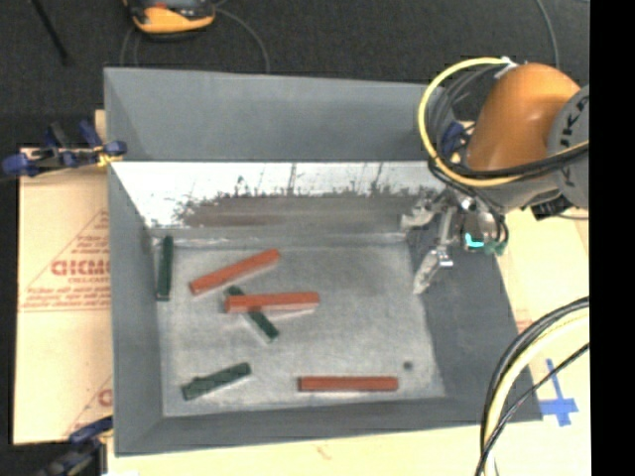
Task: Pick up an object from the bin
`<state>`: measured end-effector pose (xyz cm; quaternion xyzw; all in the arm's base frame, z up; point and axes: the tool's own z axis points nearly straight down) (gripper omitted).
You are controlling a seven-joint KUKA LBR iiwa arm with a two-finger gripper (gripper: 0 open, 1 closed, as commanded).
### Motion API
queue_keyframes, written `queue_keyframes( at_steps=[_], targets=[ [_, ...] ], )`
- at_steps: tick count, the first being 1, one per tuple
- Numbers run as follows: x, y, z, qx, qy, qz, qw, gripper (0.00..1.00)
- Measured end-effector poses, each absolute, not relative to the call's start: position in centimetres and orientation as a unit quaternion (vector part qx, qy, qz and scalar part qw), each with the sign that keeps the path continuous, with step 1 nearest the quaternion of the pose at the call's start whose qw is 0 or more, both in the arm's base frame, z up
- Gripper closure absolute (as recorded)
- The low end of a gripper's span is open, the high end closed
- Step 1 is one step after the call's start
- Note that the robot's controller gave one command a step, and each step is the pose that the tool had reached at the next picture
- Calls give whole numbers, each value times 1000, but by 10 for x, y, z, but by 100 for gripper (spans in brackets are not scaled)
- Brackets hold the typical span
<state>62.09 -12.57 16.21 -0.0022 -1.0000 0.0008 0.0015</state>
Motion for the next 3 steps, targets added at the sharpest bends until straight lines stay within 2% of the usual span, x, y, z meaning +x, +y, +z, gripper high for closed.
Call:
queue_keyframes(
  at_steps=[1, 2, 3],
  targets=[
    [623, -125, 167, -1, -1000, 1, -2, 0],
    [610, -85, 131, -17, -1000, 0, -4, 0],
    [618, -36, 95, 22, -1000, 1, -2, 0]
  ],
)
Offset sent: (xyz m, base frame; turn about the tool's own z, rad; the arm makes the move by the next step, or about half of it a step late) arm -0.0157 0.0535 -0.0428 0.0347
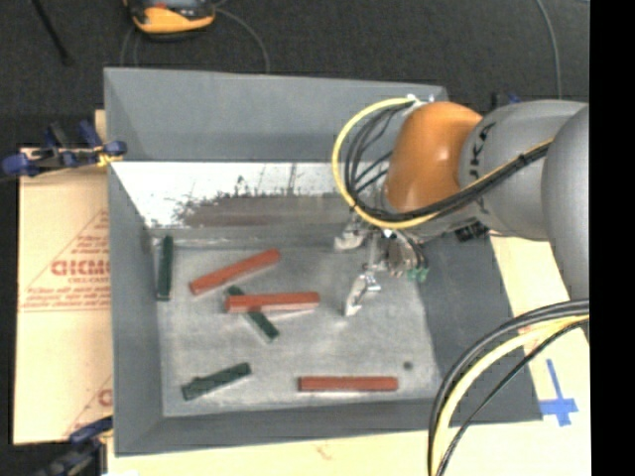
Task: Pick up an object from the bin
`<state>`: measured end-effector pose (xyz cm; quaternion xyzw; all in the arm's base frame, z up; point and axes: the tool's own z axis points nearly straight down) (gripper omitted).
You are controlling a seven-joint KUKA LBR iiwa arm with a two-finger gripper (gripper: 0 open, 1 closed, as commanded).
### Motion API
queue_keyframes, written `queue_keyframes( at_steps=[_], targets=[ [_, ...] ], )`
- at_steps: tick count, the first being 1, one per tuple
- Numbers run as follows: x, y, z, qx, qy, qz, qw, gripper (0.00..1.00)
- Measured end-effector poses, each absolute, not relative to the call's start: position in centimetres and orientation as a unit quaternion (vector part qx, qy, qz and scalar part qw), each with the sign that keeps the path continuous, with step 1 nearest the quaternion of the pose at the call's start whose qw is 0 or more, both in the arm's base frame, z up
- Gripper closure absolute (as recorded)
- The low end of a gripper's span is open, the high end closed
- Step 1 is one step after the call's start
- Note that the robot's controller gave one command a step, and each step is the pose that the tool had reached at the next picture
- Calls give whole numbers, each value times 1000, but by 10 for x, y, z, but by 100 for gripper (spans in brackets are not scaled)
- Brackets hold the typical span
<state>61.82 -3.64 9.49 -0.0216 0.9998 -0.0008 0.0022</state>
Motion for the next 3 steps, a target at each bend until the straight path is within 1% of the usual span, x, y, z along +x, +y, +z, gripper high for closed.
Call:
queue_keyframes(
  at_steps=[1, 2, 3],
  targets=[
    [621, -10, 80, 124, 992, 0, -4, 100],
    [621, -9, 81, 123, 992, 0, -4, 100],
    [615, -13, 115, 117, 993, -1, -1, 100]
  ],
)
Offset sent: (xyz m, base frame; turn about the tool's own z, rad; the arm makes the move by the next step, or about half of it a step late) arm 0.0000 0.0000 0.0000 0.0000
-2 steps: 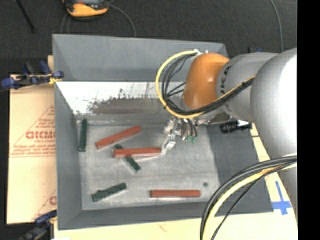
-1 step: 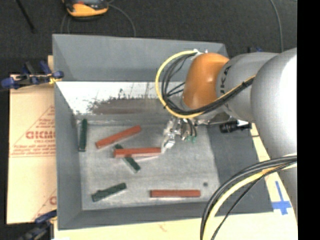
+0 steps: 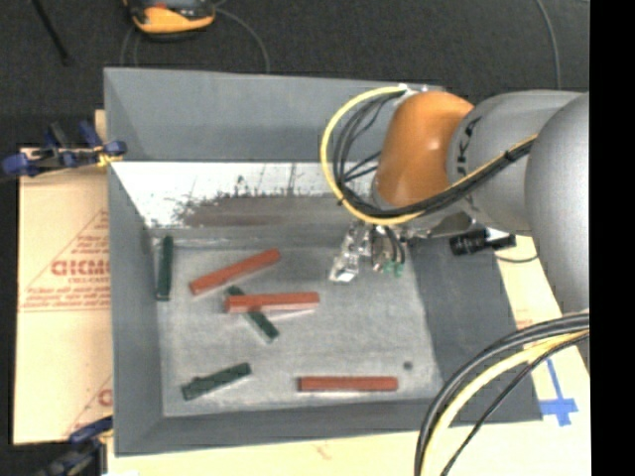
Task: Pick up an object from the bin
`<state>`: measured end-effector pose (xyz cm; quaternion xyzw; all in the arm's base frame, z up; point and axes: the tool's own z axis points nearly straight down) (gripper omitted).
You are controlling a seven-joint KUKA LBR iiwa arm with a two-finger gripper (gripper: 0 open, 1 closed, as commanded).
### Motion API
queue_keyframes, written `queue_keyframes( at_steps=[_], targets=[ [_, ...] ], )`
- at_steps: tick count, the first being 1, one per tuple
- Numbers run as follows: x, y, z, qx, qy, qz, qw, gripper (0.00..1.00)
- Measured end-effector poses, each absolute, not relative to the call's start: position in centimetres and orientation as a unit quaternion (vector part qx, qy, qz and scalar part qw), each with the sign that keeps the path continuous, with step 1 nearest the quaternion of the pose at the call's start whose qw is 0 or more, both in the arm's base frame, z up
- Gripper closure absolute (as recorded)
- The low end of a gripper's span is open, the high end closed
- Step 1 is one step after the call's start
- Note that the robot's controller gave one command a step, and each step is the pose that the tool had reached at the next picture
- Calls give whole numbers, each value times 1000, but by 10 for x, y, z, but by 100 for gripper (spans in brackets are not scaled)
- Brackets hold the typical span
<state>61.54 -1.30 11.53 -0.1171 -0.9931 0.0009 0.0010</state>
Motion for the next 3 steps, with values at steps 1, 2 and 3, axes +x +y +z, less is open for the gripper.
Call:
queue_keyframes(
  at_steps=[1, 2, 3],
  targets=[
    [615, -2, 177, -128, -992, 0, 0, 100],
    [642, -6, 247, -115, -993, 0, -2, 100],
    [608, 42, 140, -221, -975, 0, 3, 0]
  ],
)
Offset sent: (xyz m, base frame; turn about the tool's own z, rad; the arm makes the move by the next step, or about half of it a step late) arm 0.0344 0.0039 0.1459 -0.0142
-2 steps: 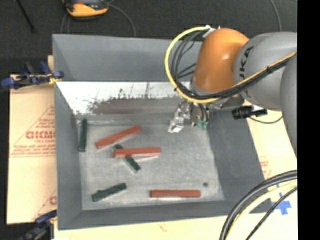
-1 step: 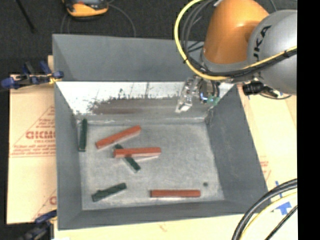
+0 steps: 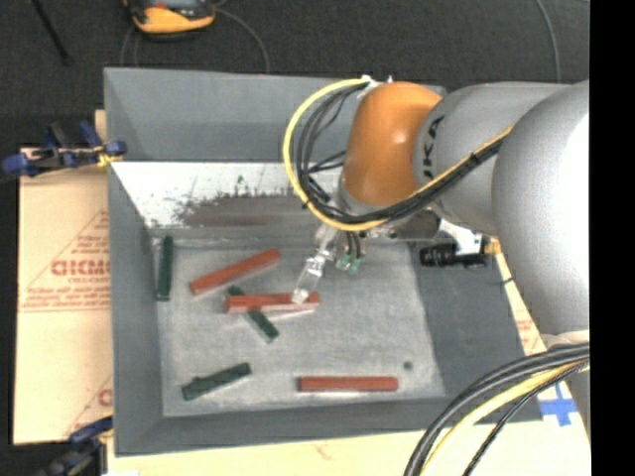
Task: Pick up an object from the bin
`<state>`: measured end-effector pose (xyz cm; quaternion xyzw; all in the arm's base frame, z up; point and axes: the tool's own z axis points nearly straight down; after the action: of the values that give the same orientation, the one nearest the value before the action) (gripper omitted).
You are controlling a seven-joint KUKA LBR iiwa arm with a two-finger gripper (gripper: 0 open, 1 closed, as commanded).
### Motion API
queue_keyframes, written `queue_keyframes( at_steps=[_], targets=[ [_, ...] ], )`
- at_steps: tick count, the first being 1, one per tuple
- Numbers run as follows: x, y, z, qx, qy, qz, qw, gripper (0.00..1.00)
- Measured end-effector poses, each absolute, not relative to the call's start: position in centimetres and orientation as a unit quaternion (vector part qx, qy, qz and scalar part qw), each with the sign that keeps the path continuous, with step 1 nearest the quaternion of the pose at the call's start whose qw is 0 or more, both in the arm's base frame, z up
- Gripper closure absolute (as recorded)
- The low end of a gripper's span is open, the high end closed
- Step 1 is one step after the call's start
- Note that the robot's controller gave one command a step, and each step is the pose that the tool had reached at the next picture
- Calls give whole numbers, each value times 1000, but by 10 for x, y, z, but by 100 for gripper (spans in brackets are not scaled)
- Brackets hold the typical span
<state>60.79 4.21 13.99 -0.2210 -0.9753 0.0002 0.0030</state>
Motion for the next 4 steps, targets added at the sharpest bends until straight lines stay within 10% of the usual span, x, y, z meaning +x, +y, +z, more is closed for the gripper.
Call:
queue_keyframes(
  at_steps=[1, 2, 3, 4],
  targets=[
    [611, 41, 145, -221, -975, 0, -2, 0],
    [584, 92, 83, -191, -982, -2, -12, 100],
    [584, 92, 83, -190, -982, -2, -12, 100],
    [581, 73, 128, -206, -979, 0, 1, 100]
  ],
)
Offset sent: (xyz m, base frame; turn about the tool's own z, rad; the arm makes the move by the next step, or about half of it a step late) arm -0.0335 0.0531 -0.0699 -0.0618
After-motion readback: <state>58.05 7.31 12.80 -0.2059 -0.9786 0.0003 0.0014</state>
